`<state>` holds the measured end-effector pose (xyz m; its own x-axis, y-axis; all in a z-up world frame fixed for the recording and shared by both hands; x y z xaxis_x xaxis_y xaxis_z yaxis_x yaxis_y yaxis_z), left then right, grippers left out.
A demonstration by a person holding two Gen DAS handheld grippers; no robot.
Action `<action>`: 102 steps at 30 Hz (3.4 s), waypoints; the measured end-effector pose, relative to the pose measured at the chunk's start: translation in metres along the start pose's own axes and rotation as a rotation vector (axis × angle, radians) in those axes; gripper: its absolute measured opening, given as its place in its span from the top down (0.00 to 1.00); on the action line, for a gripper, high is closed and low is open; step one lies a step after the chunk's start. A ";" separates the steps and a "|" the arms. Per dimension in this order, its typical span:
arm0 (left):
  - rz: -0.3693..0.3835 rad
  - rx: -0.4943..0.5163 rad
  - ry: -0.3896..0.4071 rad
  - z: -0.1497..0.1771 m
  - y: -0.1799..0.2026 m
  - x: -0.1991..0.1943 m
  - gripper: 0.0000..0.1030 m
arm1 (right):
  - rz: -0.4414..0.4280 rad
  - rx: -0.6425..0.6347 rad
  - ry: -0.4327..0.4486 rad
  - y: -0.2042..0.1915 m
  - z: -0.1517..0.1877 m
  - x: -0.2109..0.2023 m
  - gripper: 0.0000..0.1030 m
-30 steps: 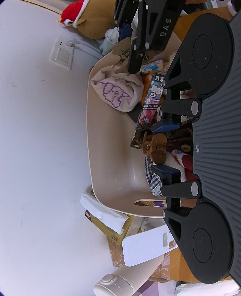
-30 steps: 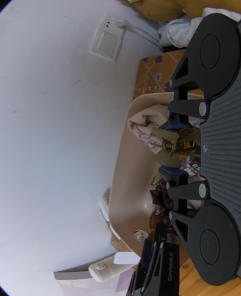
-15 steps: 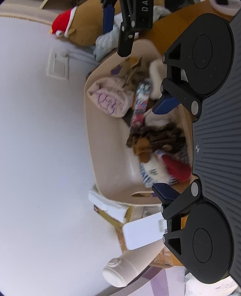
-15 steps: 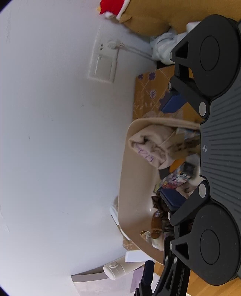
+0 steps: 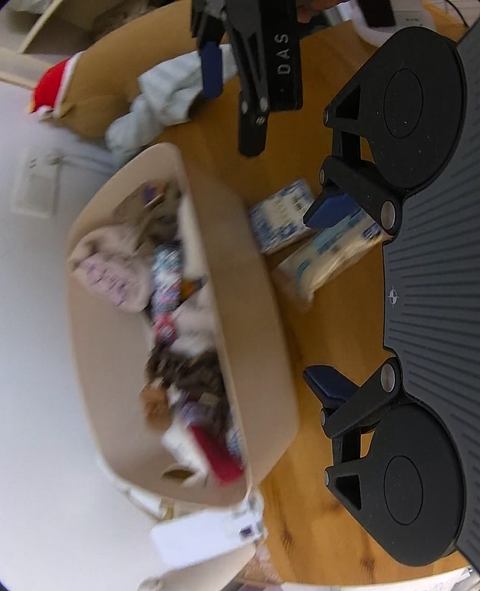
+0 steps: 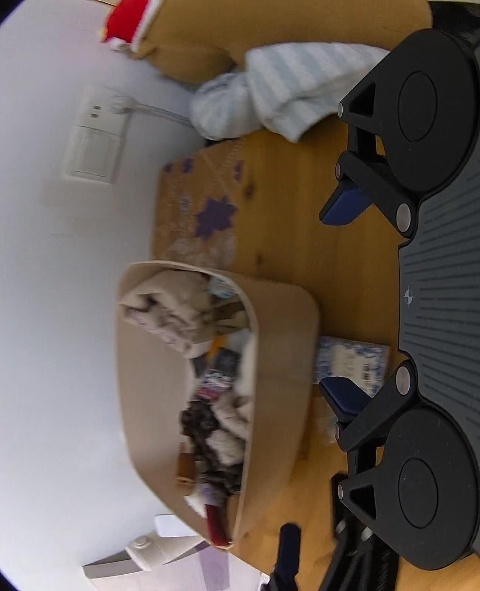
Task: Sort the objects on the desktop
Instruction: 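Withdraw both open grippers from the basket toward the bread bag and tissue pack, then grasp the wrapped bread bag with the left gripper while the right gripper grasps the tissue pack, then carry the bread bag and tissue pack over the basket and open both grippers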
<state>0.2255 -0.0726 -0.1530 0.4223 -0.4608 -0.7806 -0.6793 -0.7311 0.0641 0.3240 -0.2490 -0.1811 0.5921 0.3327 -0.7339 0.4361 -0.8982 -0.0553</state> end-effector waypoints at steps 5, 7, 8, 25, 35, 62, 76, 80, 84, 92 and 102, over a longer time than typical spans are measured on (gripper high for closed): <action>0.035 0.049 -0.077 0.013 0.026 0.026 0.20 | -0.025 0.012 -0.039 0.002 0.003 0.009 0.12; 0.047 0.049 -0.099 0.017 0.031 0.035 0.20 | -0.041 0.010 -0.052 0.001 0.004 0.013 0.12; 0.054 0.042 -0.110 0.018 0.033 0.040 0.20 | -0.055 0.011 -0.063 0.001 0.005 0.015 0.11; -0.022 -0.027 -0.150 0.031 0.013 0.071 0.20 | -0.170 -0.083 -0.151 -0.027 0.007 0.068 0.11; -0.026 -0.067 -0.138 0.031 -0.001 0.077 0.20 | -0.140 -0.147 -0.161 -0.039 0.009 0.080 0.16; 0.065 0.077 -0.083 0.042 0.014 0.055 0.73 | -0.101 -0.098 -0.186 -0.043 0.030 0.068 0.58; 0.078 0.026 0.001 0.054 -0.010 -0.018 0.74 | -0.094 0.026 -0.102 -0.036 0.054 -0.010 0.58; 0.077 -0.018 0.034 0.045 -0.015 -0.027 0.74 | -0.089 0.017 -0.024 -0.032 0.044 -0.040 0.58; 0.047 -0.035 0.068 0.037 -0.026 -0.040 0.74 | -0.080 -0.013 0.054 -0.029 0.022 -0.065 0.58; 0.029 -0.136 0.124 0.011 -0.061 -0.067 0.74 | -0.059 -0.043 0.179 -0.025 -0.014 -0.093 0.58; -0.048 -0.123 0.223 -0.040 -0.098 -0.088 0.74 | -0.025 -0.051 0.308 -0.012 -0.060 -0.111 0.58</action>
<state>0.2790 0.0197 -0.0658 0.5833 -0.5140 -0.6289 -0.5829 -0.8041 0.1165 0.2939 -0.2578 -0.0587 0.7551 0.4328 -0.4924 0.4818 -0.8757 -0.0309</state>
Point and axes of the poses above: each gripper's, at about its wrist camera, not at the fingertips, and x roughly the way its jaws point, y to its right, z to its underside, the point moved 1 cm from there along x, roughly the way its jaws point, and after that the axes turned 8 degrees about y, right-handed, at the moved point
